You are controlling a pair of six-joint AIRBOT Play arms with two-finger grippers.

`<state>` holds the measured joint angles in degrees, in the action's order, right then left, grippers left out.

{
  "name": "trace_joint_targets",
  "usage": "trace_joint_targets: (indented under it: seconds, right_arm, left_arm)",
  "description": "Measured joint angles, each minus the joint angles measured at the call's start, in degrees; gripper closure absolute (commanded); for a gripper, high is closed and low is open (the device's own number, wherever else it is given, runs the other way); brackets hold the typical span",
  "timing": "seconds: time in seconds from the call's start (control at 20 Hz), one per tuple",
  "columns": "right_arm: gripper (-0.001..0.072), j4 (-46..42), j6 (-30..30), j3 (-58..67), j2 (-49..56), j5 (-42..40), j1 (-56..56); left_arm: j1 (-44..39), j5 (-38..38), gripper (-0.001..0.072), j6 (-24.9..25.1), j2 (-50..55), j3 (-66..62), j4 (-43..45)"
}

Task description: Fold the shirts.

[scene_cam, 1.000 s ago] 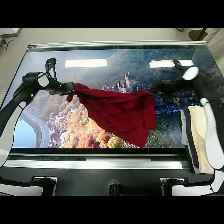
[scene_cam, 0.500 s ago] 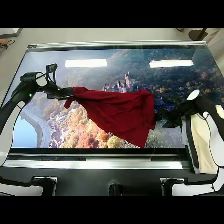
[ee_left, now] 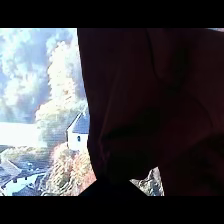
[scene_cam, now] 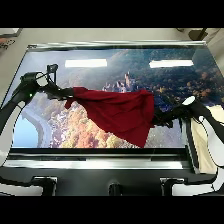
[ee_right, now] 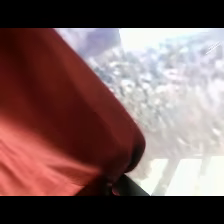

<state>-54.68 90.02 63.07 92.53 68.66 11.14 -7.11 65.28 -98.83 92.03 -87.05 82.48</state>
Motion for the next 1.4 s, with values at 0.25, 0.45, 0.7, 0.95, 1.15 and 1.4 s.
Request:
trace_joint_targets:
  seconds: [0.25,0.45,0.7,0.95,1.15,1.4]
  right_arm:
    - [0.0678,0.63,-4.24,2.67,-3.17,3.10,0.04]
    - [0.0677,-3.23,-7.06,16.94,-13.81,-1.95,0.13]
    - [0.0677,-15.45,-4.07,37.40,-30.82,-17.31,0.15]
    - [0.0676,-23.74,3.96,43.47,-41.38,-12.37,0.15]
    - [0.0677,-25.24,5.88,44.48,-43.10,3.93,0.13]
    - [0.0677,-22.56,5.68,38.12,-42.14,25.53,0.15]
  left_arm:
    - [0.48,1.88,0.0674,0.70,-1.33,-1.25,-0.07]
    - [3.10,0.28,0.0674,1.14,-7.21,-10.80,0.02]
    - [8.17,-6.12,0.0674,0.83,-18.88,-28.39,0.11]
    - [12.35,-10.14,0.0674,-2.78,-31.91,-27.65,0.33]
    - [13.18,-4.61,0.0674,-2.03,-36.06,-25.94,0.48]
    - [13.40,4.33,0.0674,0.96,-39.10,-15.37,0.70]
